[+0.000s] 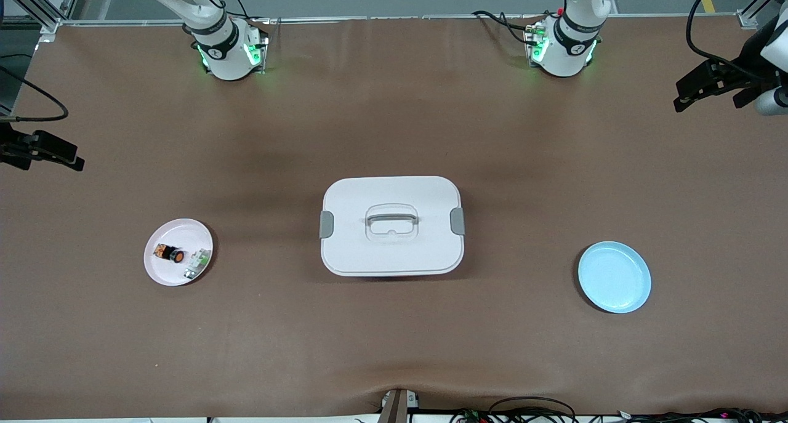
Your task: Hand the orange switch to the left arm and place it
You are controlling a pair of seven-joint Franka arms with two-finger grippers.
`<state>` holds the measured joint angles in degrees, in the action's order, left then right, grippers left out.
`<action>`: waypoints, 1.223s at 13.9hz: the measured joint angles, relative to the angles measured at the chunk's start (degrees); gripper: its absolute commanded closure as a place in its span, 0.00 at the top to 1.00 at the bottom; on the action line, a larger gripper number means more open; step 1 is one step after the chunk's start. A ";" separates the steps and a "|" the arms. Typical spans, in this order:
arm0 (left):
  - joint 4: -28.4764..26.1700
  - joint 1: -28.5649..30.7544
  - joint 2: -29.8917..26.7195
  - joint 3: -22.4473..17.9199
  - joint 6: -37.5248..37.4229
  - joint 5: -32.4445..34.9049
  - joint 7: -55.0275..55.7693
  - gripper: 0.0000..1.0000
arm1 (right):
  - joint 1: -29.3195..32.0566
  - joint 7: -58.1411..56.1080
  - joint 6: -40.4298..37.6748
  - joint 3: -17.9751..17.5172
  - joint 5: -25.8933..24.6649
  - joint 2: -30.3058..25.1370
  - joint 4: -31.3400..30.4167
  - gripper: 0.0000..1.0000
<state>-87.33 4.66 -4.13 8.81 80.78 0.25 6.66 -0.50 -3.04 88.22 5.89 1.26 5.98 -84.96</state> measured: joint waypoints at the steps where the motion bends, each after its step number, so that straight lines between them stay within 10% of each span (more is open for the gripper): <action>1: 0.00 0.03 0.00 -0.02 0.12 0.00 0.00 1.00 | 0.02 0.00 0.00 0.03 0.00 0.34 0.00 1.00; 11: -0.23 0.12 0.17 -0.09 0.44 0.00 0.00 1.00 | 0.40 0.01 0.77 0.07 -0.02 7.66 -0.04 1.00; 17: -0.68 0.11 0.27 -0.09 0.55 0.00 0.00 1.00 | 0.66 0.02 18.21 0.13 -0.03 13.61 -7.28 1.00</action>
<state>-88.01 4.78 -3.87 8.72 81.33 0.25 6.66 0.16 -3.02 106.43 6.02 1.24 19.59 -92.25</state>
